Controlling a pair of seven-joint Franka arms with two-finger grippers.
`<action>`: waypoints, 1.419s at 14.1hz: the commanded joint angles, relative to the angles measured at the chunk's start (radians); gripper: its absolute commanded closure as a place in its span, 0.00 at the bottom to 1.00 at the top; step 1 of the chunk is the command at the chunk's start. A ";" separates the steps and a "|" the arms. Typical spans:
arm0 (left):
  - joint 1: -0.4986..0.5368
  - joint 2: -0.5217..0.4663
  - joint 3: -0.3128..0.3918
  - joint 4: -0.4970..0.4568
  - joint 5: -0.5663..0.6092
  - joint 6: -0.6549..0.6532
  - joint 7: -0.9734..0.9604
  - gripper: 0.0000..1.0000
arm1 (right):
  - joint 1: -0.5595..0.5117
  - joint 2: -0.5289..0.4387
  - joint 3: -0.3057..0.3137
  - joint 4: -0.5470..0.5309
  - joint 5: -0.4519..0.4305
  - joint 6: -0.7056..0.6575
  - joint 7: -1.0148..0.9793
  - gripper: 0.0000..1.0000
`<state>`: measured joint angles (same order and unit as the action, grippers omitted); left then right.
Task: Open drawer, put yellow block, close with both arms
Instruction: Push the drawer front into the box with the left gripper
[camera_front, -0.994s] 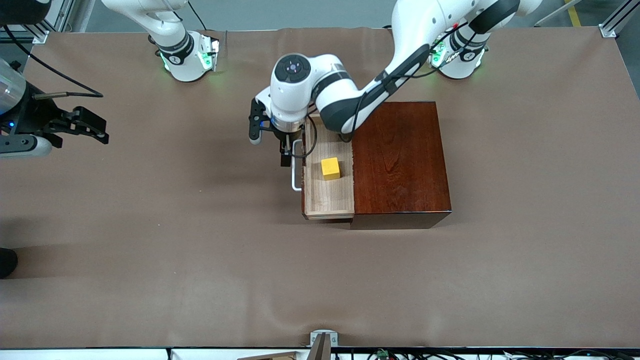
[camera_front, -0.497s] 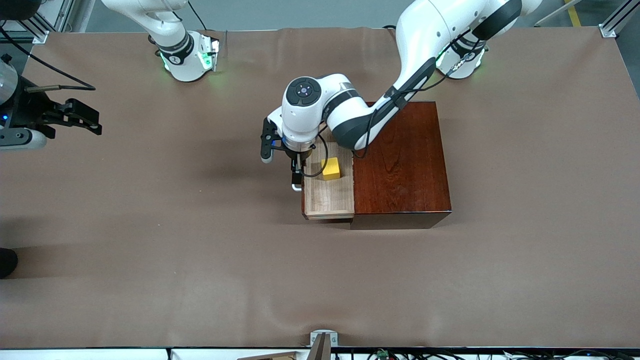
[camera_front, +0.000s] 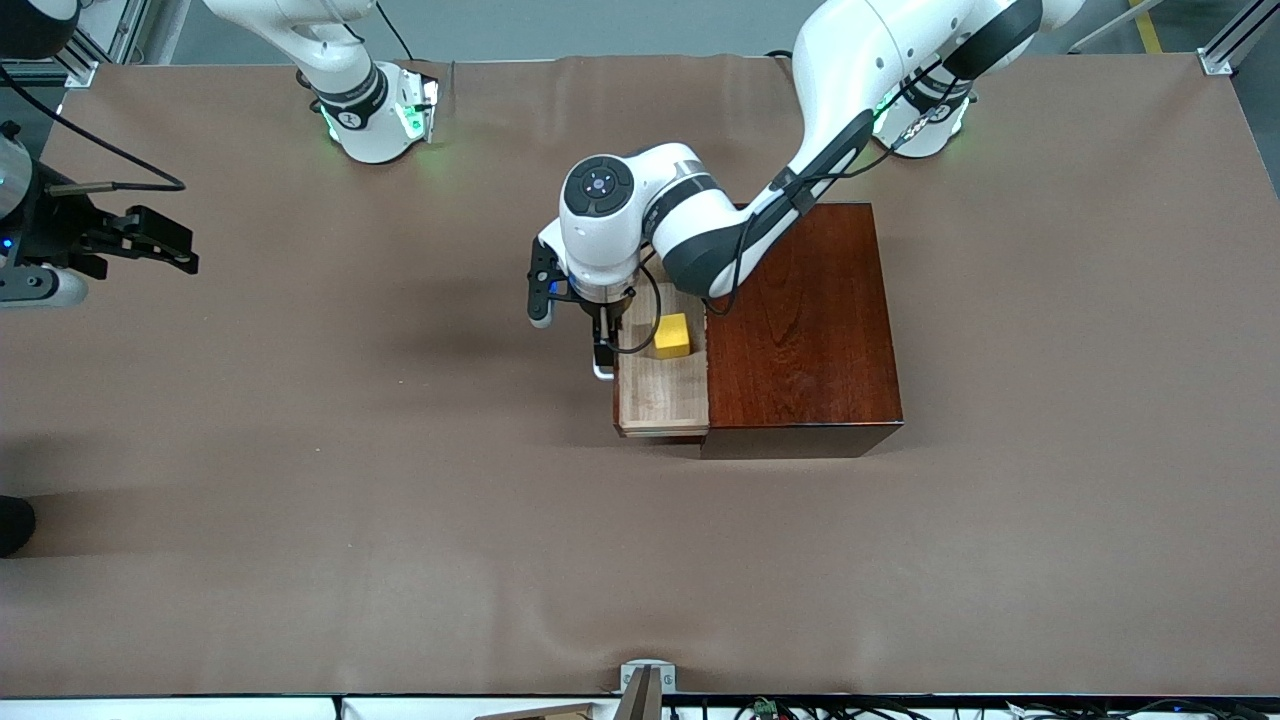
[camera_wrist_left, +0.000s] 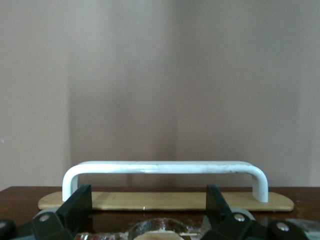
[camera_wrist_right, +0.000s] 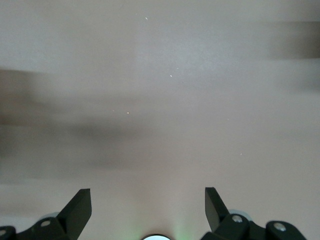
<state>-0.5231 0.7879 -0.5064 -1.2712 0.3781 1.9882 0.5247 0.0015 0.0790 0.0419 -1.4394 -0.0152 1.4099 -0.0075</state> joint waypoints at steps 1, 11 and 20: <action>0.005 -0.027 0.017 -0.022 0.027 -0.176 0.015 0.00 | -0.020 -0.038 0.010 -0.041 -0.008 0.007 0.007 0.00; 0.026 -0.073 0.052 -0.023 0.102 -0.364 0.170 0.00 | -0.020 -0.033 0.010 -0.041 -0.008 0.009 0.014 0.00; 0.017 -0.073 0.036 -0.016 0.097 -0.235 0.013 0.00 | -0.020 -0.031 0.010 -0.041 -0.008 0.009 0.014 0.00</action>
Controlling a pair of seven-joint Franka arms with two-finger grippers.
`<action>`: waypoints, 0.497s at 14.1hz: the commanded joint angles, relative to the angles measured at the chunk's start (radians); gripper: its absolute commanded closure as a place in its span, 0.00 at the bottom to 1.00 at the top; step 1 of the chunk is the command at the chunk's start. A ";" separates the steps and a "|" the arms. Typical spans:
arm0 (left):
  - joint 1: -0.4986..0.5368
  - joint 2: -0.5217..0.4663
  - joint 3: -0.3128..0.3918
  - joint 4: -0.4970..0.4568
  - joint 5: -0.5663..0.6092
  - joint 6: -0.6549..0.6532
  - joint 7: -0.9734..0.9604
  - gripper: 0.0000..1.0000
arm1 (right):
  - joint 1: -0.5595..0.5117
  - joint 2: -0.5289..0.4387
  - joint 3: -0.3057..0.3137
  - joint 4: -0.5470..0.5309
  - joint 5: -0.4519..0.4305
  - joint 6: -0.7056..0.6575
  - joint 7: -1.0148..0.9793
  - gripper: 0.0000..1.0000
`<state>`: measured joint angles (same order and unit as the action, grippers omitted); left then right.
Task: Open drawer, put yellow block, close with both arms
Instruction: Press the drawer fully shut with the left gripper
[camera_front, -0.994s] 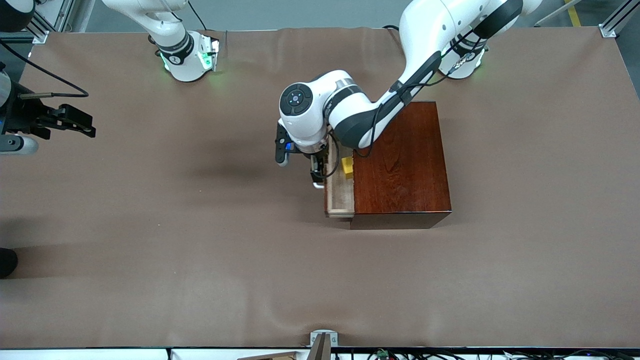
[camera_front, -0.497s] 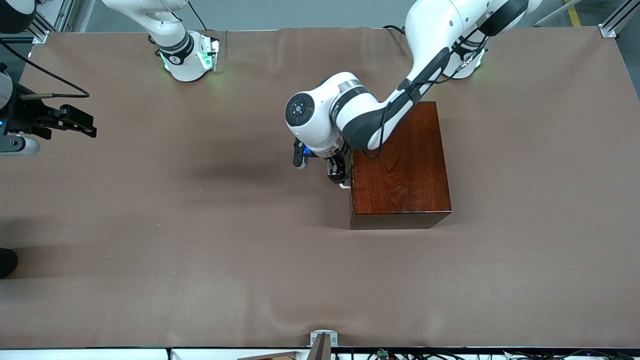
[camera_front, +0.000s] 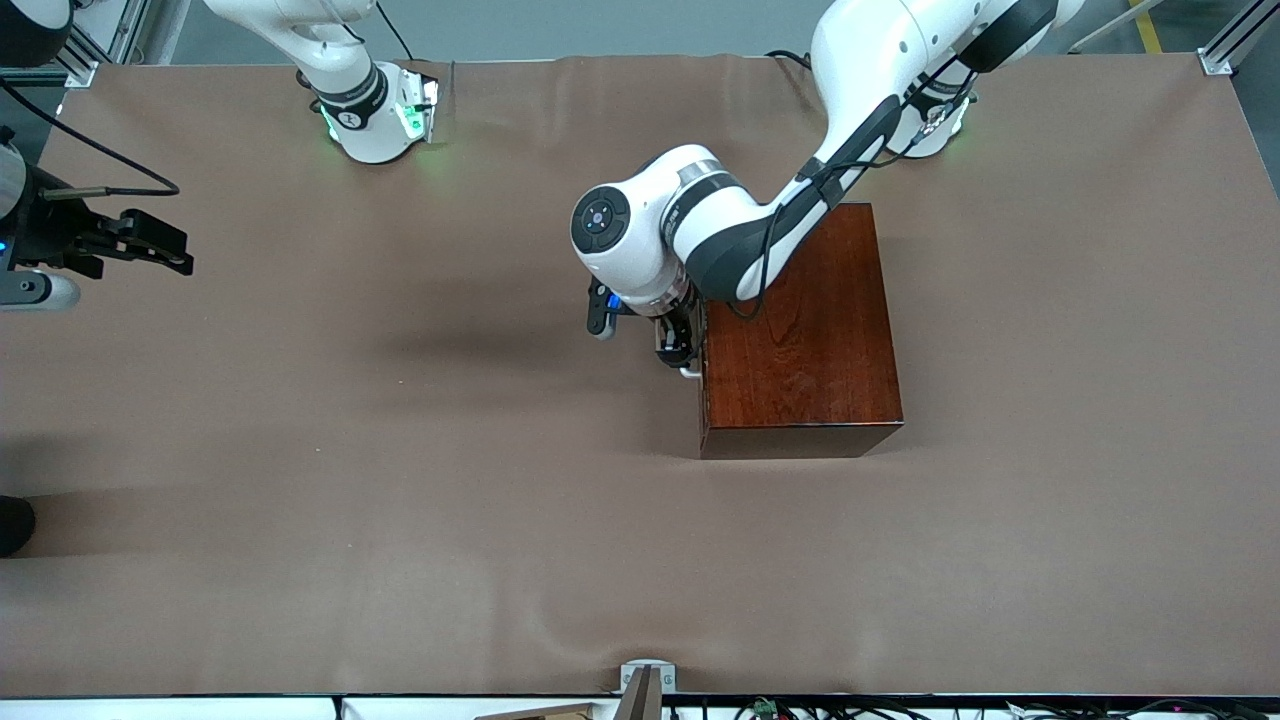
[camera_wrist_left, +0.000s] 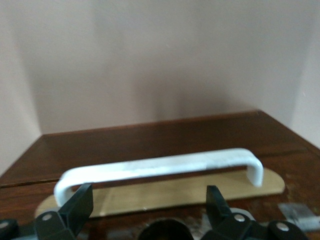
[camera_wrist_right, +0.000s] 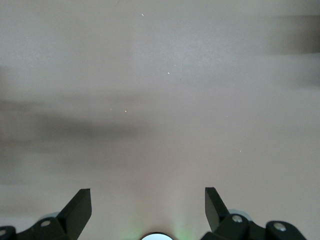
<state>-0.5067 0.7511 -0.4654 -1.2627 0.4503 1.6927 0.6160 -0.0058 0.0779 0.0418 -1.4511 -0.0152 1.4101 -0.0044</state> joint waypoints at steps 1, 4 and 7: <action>0.004 -0.038 -0.012 -0.023 0.019 0.093 -0.138 0.00 | -0.013 -0.030 0.010 -0.029 -0.008 0.009 0.011 0.00; 0.019 -0.090 -0.030 -0.004 0.018 0.114 -0.315 0.00 | -0.014 -0.029 0.010 -0.028 -0.008 0.009 0.011 0.00; 0.034 -0.202 -0.021 -0.007 -0.033 0.098 -0.502 0.00 | -0.023 -0.029 0.010 -0.026 -0.008 0.009 0.009 0.00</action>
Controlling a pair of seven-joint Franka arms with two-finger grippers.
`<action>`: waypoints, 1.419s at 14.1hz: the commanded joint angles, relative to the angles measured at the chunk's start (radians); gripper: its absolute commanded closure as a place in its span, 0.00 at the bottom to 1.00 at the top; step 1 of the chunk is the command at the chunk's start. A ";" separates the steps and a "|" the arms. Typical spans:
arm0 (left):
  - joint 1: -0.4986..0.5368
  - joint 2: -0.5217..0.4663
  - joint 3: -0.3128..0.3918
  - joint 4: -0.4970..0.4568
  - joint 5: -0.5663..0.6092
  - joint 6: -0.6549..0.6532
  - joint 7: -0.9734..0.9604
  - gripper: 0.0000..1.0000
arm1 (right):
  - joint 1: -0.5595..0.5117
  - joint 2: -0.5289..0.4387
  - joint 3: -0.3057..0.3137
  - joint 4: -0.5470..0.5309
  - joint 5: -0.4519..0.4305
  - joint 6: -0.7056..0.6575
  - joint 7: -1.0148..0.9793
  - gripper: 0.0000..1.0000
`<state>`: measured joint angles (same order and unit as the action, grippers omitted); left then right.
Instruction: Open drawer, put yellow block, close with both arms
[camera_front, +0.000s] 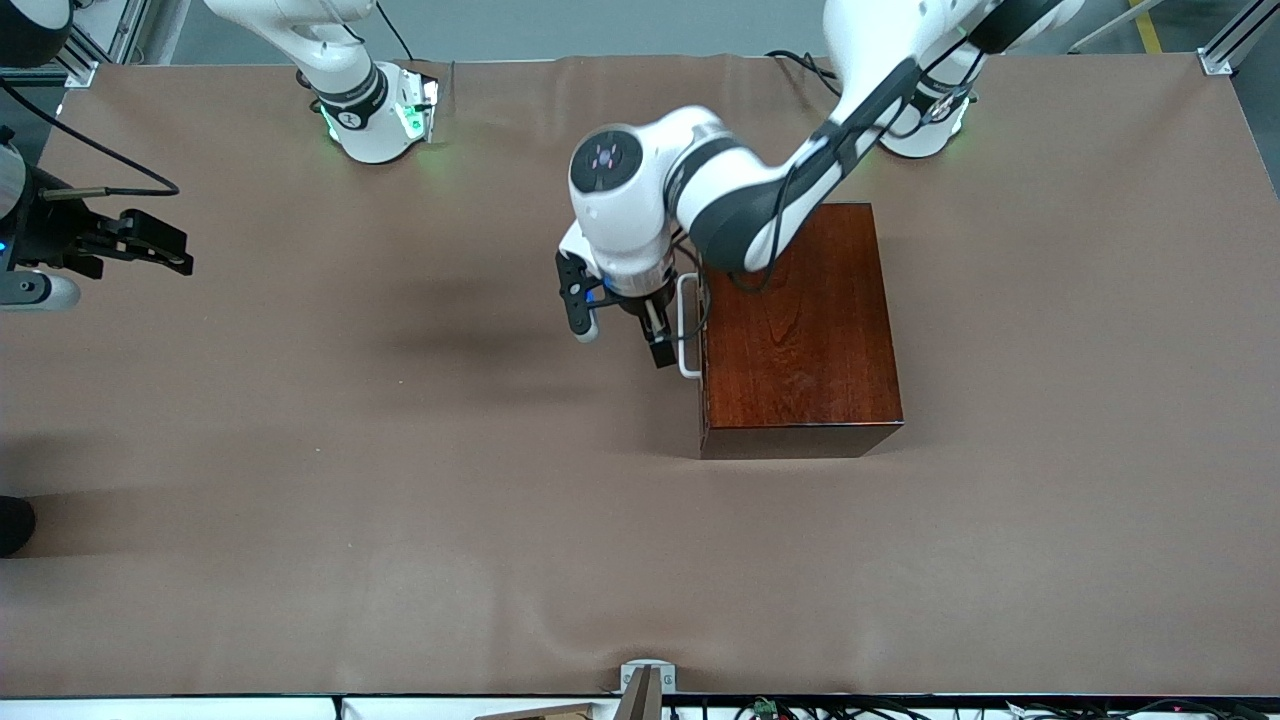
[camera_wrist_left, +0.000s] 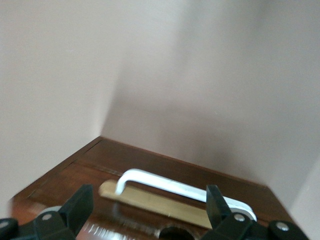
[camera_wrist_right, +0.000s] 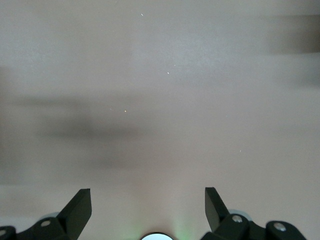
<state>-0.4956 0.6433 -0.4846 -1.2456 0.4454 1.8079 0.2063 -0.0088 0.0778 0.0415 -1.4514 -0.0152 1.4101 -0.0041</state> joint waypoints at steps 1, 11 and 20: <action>0.070 -0.135 0.003 -0.026 -0.087 -0.028 -0.100 0.00 | -0.020 -0.029 0.011 -0.024 -0.008 0.009 0.009 0.00; 0.449 -0.378 0.000 -0.038 -0.197 -0.283 -0.212 0.00 | -0.022 -0.024 0.012 -0.014 -0.002 0.009 -0.001 0.00; 0.457 -0.519 0.236 -0.169 -0.399 -0.363 -0.444 0.00 | -0.022 -0.023 0.012 -0.012 -0.009 0.020 -0.008 0.00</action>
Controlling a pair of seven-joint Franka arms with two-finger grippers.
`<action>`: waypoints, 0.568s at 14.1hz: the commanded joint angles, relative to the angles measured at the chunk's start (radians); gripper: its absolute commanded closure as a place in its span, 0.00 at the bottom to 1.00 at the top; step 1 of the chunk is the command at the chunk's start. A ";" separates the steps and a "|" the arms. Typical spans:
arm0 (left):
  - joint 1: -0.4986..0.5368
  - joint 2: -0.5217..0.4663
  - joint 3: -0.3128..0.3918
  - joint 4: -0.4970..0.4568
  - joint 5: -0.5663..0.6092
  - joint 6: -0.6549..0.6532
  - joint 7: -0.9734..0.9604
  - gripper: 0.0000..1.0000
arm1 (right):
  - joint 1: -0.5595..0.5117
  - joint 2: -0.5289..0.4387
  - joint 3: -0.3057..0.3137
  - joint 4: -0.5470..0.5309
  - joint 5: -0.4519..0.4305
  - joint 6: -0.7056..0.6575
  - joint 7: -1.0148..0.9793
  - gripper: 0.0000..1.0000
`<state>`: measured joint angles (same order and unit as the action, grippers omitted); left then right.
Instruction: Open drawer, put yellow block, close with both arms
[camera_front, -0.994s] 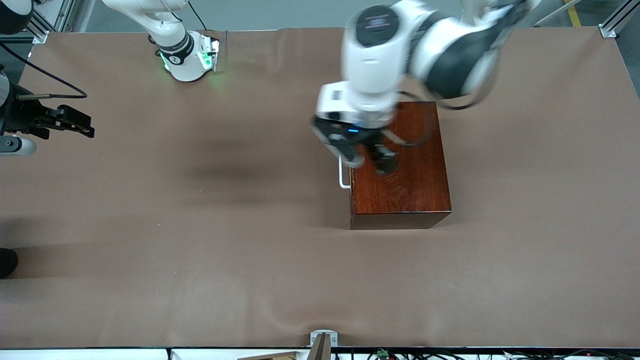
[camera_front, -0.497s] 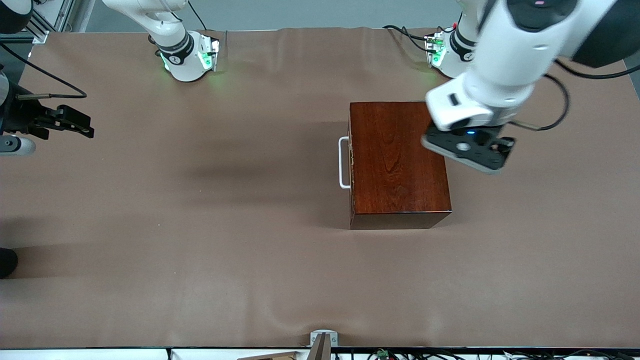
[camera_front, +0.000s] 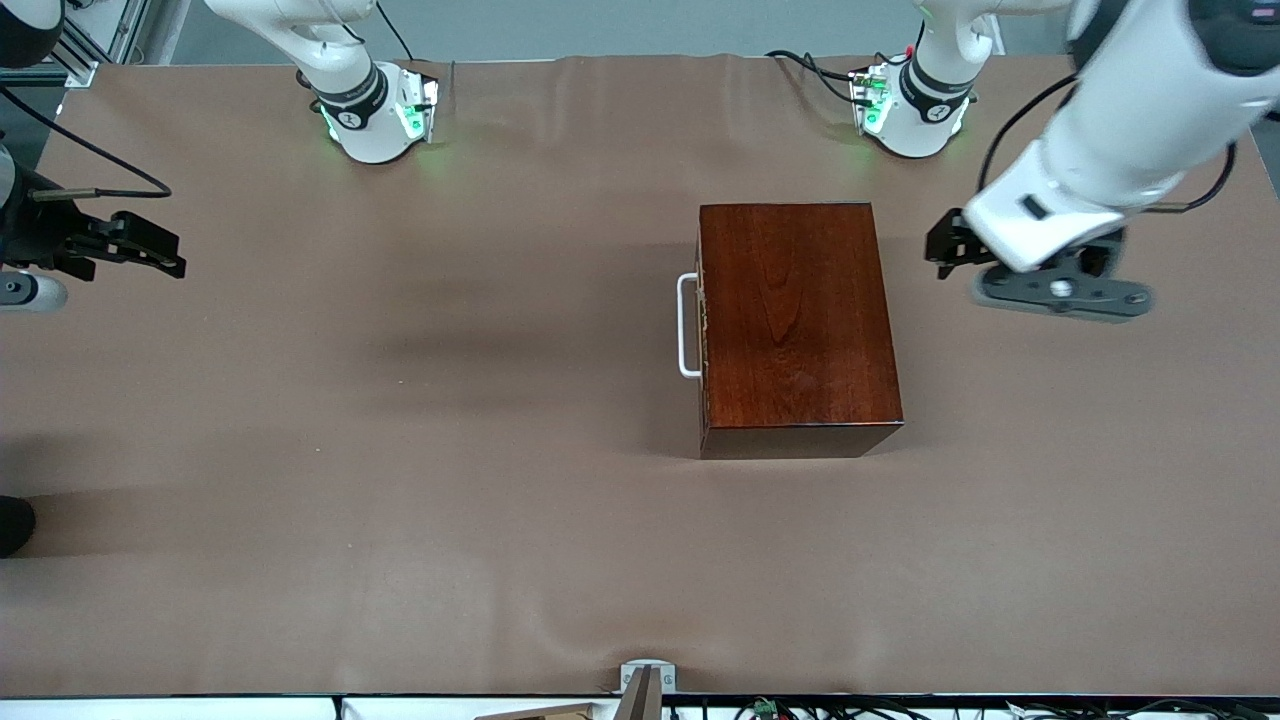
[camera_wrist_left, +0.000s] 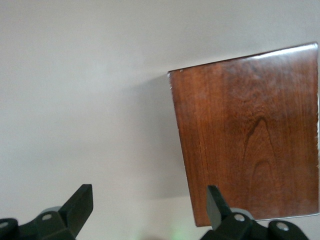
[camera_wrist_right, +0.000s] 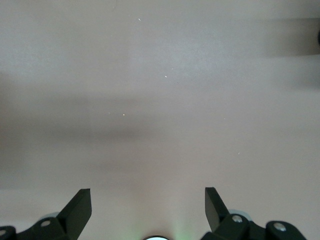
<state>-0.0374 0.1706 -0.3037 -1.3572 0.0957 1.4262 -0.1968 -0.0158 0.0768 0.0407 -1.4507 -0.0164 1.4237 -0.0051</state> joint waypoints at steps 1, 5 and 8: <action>0.002 -0.051 0.092 -0.074 -0.080 0.026 -0.041 0.00 | -0.007 -0.023 0.014 -0.016 -0.007 -0.002 -0.007 0.00; -0.002 -0.083 0.210 -0.121 -0.142 0.048 -0.015 0.00 | 0.000 -0.045 0.015 -0.022 -0.007 0.001 -0.007 0.00; -0.002 -0.169 0.239 -0.224 -0.142 0.109 0.085 0.00 | -0.003 -0.069 0.014 -0.027 -0.005 -0.008 -0.007 0.00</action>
<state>-0.0345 0.1062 -0.0896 -1.4612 -0.0281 1.4778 -0.1647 -0.0119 0.0517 0.0513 -1.4509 -0.0163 1.4213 -0.0069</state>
